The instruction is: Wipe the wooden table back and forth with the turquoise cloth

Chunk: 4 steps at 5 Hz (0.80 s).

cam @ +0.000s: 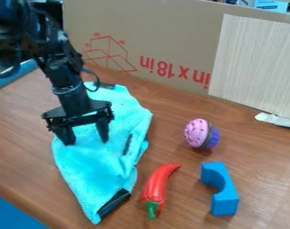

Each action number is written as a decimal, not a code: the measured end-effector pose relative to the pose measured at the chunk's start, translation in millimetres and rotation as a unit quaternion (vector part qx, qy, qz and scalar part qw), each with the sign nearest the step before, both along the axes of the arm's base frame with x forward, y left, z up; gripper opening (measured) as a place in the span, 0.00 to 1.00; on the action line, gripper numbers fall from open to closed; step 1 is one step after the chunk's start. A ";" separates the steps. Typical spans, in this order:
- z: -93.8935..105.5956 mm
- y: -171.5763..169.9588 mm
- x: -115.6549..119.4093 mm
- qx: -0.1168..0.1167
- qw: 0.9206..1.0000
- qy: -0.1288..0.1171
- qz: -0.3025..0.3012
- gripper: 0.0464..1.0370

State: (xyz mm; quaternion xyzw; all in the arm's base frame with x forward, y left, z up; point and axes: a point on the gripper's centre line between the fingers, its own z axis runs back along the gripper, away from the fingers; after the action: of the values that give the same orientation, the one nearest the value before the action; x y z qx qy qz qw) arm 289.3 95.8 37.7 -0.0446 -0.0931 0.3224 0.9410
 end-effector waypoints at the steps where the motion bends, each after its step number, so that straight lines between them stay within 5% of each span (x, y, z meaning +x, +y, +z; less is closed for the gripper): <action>1: 0.5 4.9 15.5 0.003 1.000 -0.004 0.029 0.96; 4: 4.4 24.1 63.0 -0.018 0.990 -0.003 0.137 0.96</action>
State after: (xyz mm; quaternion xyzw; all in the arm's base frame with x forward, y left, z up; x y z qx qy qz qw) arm 352.4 119.9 42.1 -0.0491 -0.0952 0.4495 0.8868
